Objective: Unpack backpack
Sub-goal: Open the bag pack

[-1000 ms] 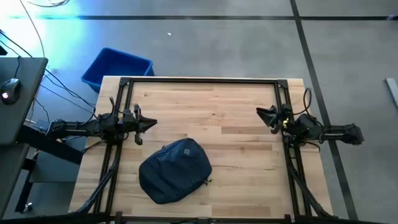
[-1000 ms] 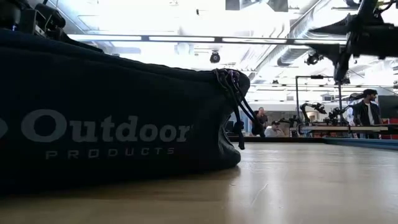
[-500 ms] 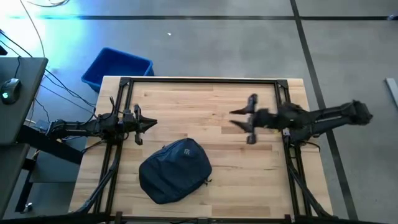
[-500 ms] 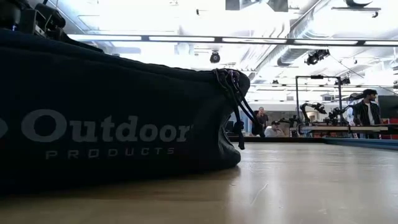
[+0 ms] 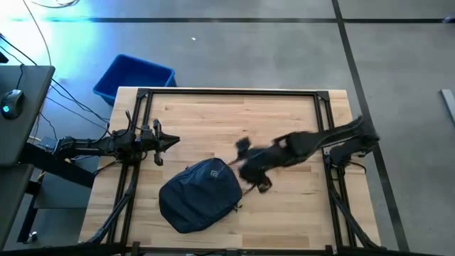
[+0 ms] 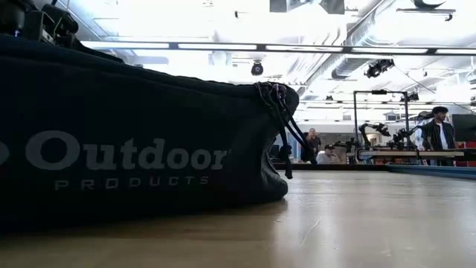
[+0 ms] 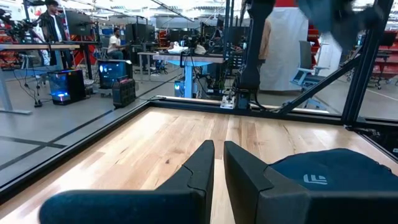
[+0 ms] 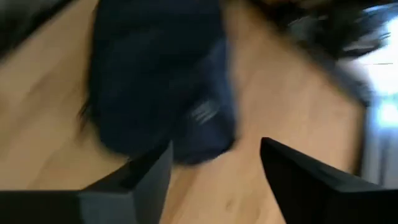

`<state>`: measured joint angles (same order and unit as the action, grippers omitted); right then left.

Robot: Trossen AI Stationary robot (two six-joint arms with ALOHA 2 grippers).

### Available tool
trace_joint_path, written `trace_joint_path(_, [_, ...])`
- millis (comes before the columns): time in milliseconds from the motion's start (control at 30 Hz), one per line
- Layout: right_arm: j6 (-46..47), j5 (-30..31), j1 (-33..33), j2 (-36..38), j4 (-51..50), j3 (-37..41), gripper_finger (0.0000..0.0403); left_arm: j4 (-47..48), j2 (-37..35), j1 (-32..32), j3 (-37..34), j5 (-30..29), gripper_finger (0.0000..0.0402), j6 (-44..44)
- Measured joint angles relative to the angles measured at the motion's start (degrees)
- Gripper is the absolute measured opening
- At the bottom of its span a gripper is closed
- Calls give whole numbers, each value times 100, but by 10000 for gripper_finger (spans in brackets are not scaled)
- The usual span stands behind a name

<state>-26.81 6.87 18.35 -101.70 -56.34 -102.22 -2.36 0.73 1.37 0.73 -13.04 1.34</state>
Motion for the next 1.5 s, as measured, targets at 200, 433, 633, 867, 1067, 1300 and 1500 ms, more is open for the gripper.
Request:
trace_joint_path(200, [-1116,-406,501,-1025,-739,-289,301,1,0,2,0,0,16,-1])
trace_joint_path(433, [-1311,645,952,-1531,-174,220,307,1,0,0,0,0,16,-1])
trace_joint_path(633, [-1029,1320,993,-1580,1244,1064,307,-2,0,0,0,0,16,0])
trace_joint_path(867, [-1173,1927,987,-1575,2981,1955,307,-3,0,2,0,0,16,1])
trace_joint_path(1067, [-667,1838,823,-1569,3728,2406,238,-3,0,2,0,1,16,0])
trace_joint_path(1300, [-430,2039,778,-1569,3285,2139,18,-1,0,0,0,0,16,-1])
trace_joint_path(1500, [-19,2316,605,-1481,2153,1031,2,-3,0,2,0,1,16,-1])
